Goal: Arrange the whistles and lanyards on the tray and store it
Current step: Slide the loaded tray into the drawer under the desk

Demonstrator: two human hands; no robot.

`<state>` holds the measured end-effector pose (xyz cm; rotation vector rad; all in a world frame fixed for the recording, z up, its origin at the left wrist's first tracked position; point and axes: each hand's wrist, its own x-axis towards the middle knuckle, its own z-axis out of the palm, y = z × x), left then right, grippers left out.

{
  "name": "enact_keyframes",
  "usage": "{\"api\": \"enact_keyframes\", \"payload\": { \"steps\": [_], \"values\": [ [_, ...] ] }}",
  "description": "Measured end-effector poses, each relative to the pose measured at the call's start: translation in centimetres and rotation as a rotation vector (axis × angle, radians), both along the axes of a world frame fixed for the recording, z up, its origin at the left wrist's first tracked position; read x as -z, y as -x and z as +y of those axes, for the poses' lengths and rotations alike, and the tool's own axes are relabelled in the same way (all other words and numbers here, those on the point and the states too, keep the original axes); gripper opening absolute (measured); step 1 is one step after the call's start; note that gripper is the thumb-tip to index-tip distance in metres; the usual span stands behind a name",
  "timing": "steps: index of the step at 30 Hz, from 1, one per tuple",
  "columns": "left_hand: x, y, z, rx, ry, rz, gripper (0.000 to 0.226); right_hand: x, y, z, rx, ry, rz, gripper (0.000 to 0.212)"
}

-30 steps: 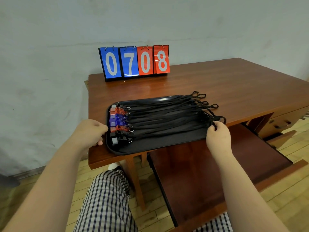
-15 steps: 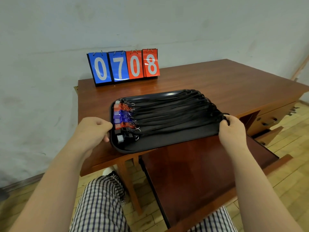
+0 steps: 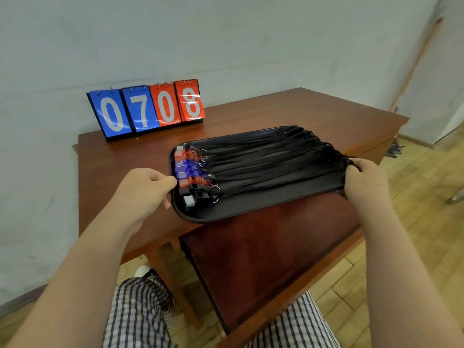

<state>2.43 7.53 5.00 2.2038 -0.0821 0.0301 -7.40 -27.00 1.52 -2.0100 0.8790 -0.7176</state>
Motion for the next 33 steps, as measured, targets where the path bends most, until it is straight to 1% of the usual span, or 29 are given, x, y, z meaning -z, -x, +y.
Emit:
{"api": "enact_keyframes", "payload": {
  "steps": [4, 8, 13, 16, 20, 24, 33],
  "values": [
    [0.0, 0.6, -1.5, 0.101, 0.035, 0.058, 0.027, 0.2, 2.1, -2.0, 0.052, -0.046, 0.005, 0.037],
    [0.7, 1.8, -3.3, 0.203, 0.053, 0.137, 0.028, 0.1, 5.1, -3.5, 0.096, -0.089, -0.01, 0.03],
    [2.4, 4.3, -5.7, 0.289, 0.09, 0.291, 0.026, 0.2, 8.3, -5.4, 0.146, -0.103, 0.01, 0.027],
    [3.5, 5.4, -6.4, 0.329, 0.112, 0.369, 0.027, 0.9, 9.6, -6.0, 0.165, -0.109, 0.042, 0.03],
    [5.0, 6.4, -6.7, 0.382, 0.093, 0.44, 0.028, 2.3, 11.0, -6.0, 0.159, -0.111, 0.102, 0.034],
    [5.7, 7.0, -6.8, 0.41, 0.068, 0.475, 0.028, 3.3, 11.3, -5.5, 0.144, -0.144, 0.107, 0.036],
    [6.5, 7.2, -6.0, 0.5, 0.089, 0.496, 0.033, 4.6, 11.2, -6.0, 0.121, -0.2, 0.088, 0.034]
  ]
}}
